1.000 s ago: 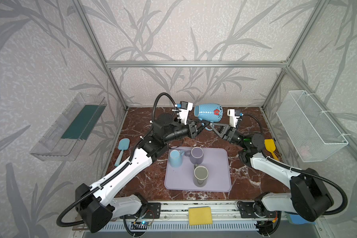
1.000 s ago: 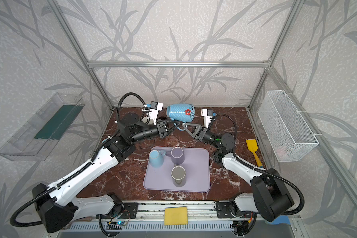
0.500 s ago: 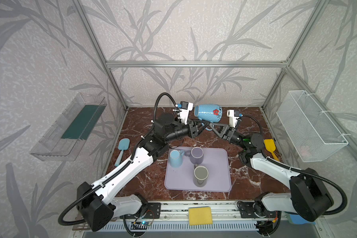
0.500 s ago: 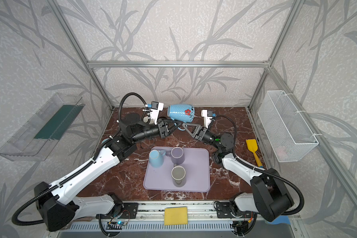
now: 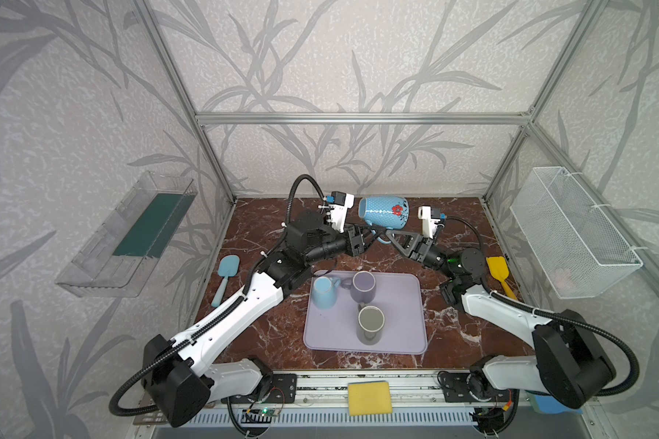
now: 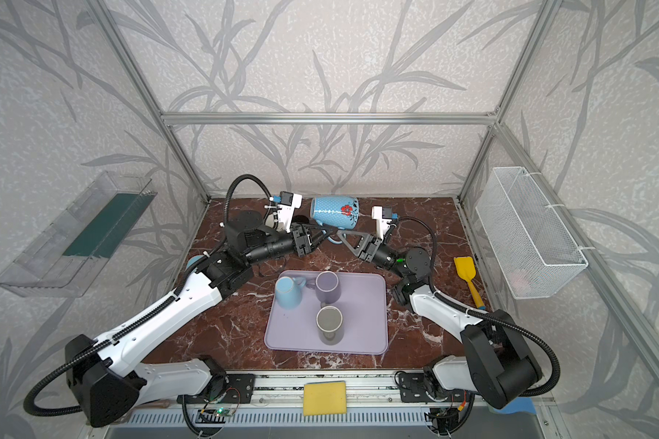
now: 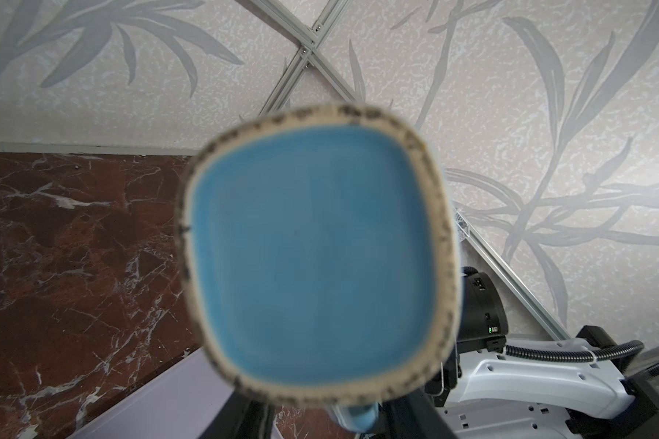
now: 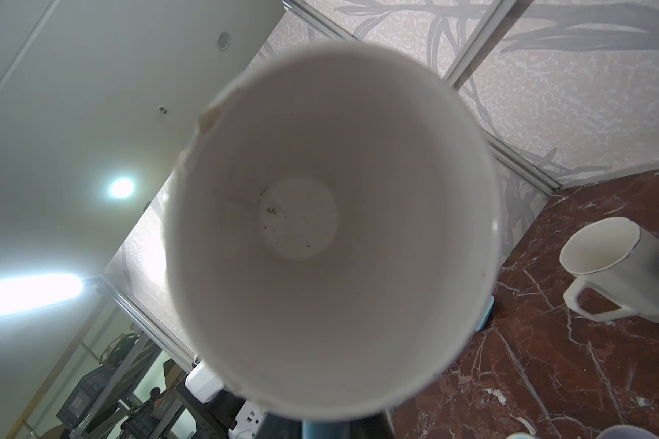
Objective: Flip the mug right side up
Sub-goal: 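Grasp the dotted blue mug's handle with the right gripper from the left gripper, then open the left gripper and withdraw it while the right gripper turns the mug upright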
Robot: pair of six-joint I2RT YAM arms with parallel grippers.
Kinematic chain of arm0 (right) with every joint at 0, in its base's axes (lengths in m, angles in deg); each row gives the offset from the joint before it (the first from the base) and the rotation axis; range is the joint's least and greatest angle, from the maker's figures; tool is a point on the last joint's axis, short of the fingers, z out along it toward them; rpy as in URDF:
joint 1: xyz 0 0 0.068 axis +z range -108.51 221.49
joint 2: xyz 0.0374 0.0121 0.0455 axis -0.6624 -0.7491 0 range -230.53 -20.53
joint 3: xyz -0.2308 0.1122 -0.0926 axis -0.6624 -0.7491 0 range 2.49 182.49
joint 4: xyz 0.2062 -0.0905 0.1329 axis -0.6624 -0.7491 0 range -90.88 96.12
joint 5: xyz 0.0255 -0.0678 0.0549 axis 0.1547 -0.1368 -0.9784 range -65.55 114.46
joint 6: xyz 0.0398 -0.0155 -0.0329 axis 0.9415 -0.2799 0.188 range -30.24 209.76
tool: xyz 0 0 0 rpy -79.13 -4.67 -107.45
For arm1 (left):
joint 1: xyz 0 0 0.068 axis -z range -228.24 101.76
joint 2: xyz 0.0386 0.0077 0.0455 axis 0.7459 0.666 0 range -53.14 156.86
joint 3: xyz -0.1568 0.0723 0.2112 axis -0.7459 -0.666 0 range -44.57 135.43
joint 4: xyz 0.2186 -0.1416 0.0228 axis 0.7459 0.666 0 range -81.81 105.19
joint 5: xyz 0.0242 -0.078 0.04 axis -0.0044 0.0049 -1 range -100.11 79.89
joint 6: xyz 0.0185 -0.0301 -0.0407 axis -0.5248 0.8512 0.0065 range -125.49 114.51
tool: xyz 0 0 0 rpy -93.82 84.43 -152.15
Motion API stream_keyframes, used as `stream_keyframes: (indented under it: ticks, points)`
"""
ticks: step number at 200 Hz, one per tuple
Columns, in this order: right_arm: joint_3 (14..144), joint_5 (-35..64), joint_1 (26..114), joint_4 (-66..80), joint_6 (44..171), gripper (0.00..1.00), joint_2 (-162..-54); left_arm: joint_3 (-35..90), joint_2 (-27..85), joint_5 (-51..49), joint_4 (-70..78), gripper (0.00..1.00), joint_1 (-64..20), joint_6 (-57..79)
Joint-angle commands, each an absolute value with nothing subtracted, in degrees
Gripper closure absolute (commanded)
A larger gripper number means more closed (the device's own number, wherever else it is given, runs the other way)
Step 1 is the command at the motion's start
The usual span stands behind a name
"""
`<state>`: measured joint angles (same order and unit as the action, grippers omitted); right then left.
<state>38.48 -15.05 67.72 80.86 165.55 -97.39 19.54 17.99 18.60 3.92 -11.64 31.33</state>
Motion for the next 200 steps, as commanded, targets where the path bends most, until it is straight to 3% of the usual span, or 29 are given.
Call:
stream_keyframes:
  ticks: [1,103,200]
  points:
    - [37.74,-13.56,67.97,85.14,163.47,1.0,-97.07,18.63,16.03,17.27,5.64,0.54,-12.08,29.81]
    - [33.88,-11.69,68.03,77.62,156.03,1.0,-99.11,17.1,11.4,12.15,13.71,0.54,-12.5,25.4]
    - [34.74,-11.34,67.89,86.4,156.95,1.0,-115.05,13.98,8.6,7.61,17.63,0.54,-12.62,24.67]
